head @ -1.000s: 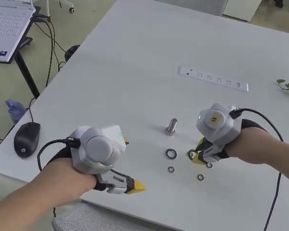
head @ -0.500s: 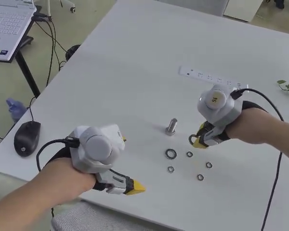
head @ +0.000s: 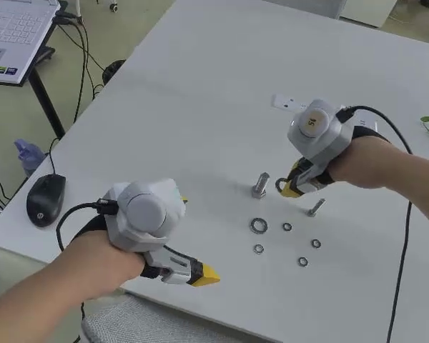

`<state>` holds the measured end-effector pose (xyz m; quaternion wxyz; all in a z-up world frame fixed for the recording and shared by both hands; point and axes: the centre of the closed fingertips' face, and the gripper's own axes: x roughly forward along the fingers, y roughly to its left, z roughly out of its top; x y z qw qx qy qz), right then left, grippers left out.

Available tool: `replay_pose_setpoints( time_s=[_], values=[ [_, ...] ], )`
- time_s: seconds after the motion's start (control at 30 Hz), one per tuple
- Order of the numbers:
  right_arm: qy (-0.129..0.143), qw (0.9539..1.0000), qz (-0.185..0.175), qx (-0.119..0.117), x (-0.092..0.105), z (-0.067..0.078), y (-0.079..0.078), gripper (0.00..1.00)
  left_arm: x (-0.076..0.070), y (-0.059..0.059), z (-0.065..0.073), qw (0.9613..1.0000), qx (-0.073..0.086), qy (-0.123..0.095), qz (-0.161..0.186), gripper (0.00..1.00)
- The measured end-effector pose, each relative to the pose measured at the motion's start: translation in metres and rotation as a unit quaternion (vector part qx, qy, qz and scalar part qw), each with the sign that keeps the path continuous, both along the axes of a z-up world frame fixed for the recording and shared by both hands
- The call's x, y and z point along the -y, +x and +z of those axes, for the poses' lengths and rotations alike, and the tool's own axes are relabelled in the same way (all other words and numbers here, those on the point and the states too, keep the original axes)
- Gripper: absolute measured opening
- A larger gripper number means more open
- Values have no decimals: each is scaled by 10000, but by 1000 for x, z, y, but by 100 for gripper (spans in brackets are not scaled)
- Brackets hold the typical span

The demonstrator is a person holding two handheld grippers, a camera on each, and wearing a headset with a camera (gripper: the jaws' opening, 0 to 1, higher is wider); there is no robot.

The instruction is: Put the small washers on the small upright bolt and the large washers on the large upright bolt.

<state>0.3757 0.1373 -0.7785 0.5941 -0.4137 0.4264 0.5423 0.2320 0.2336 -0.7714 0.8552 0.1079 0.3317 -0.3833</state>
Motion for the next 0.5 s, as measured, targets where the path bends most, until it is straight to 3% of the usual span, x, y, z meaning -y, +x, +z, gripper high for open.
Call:
replay_pose_setpoints(
  time_s=[0.5],
  values=[
    [20,10000,8,-1,-15,-1,7,21,0,3,2,9998,6,-185,69,90]
  ],
)
